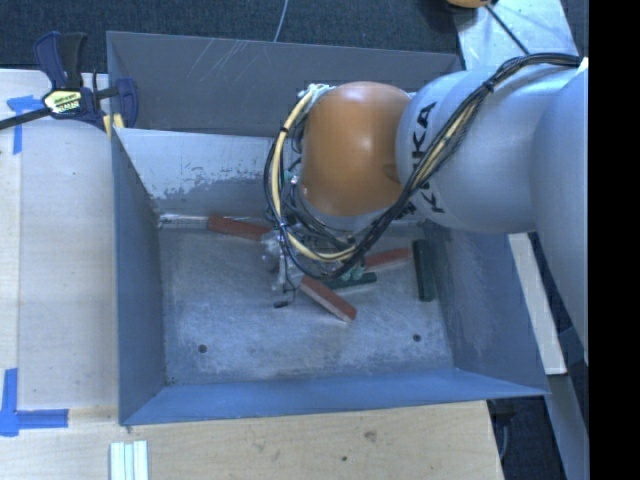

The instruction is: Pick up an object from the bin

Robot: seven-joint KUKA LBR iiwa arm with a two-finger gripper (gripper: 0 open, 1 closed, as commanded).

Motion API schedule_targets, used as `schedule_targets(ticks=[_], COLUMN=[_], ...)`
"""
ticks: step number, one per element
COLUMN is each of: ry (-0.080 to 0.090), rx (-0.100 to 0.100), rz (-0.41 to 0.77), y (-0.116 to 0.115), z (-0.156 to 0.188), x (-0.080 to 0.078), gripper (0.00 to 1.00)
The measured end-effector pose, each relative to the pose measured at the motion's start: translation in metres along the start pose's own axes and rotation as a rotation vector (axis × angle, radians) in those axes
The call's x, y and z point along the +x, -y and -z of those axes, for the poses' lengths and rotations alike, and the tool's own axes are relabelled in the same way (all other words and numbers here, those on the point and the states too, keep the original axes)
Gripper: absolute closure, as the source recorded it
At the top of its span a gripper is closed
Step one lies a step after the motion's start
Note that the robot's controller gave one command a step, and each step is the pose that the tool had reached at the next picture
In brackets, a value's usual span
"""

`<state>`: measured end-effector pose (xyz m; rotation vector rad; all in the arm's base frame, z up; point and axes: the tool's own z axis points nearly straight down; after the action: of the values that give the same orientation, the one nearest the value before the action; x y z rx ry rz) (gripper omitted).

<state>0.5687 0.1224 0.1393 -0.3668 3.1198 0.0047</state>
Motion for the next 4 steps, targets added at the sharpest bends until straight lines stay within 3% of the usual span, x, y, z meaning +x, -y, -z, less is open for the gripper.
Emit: schedule_targets(ticks=[1,2,3,4], ry=[0.002,0.001,0.007,0.005], rx=[0.003,0.003,0.003,0.003], rz=[-0.31,-0.311,-0.216,-0.269], y=[0.0,0.0,0.017,0.053], z=[0.022,0.021,-0.014,-0.068], x=[0.026,0.026,0.023,0.005], gripper=[0.0,0.0,0.0,1.0])
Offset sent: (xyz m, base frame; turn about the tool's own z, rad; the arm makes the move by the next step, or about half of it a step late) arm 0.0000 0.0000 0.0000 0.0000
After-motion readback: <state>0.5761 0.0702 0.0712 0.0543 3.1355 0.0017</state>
